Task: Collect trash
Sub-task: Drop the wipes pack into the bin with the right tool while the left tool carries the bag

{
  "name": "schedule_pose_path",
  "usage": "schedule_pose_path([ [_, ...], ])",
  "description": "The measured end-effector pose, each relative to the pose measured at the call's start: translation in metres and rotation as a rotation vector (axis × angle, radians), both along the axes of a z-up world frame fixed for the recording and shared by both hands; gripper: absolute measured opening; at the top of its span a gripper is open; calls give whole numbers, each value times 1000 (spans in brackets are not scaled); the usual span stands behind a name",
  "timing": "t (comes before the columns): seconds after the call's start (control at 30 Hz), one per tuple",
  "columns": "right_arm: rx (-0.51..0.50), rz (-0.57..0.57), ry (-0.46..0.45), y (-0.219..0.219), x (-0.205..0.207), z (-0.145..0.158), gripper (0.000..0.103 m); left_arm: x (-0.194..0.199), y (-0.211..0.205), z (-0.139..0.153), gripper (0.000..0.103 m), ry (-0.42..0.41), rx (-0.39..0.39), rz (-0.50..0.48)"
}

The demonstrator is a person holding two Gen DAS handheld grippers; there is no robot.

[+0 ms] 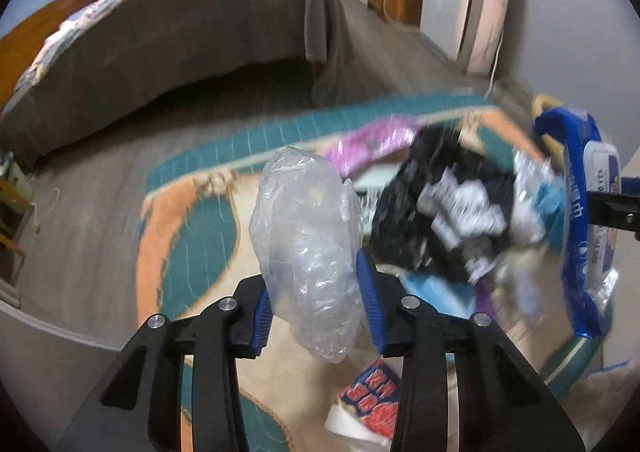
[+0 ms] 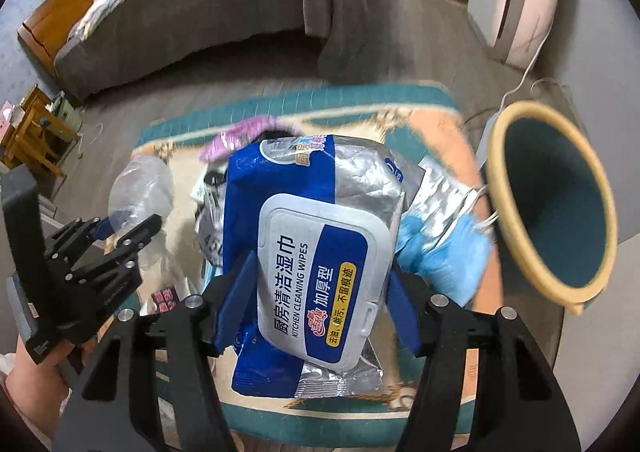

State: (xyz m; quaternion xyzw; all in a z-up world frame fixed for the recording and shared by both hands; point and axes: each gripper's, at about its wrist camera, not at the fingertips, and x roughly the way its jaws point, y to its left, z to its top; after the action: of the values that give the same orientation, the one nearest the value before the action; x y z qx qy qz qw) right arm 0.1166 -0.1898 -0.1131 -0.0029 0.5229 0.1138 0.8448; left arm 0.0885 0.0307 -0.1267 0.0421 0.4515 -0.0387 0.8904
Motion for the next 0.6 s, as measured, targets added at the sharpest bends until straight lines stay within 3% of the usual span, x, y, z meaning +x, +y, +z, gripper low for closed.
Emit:
schedule_pose_path([
  [0.27,19,-64,-150,-39,7,53,61,-4,-24,63,40,-196,-40,-42],
  [0.6,36,-128,-231,-104,17,86,61,-10,-79,96,40,-297,-76,-149],
])
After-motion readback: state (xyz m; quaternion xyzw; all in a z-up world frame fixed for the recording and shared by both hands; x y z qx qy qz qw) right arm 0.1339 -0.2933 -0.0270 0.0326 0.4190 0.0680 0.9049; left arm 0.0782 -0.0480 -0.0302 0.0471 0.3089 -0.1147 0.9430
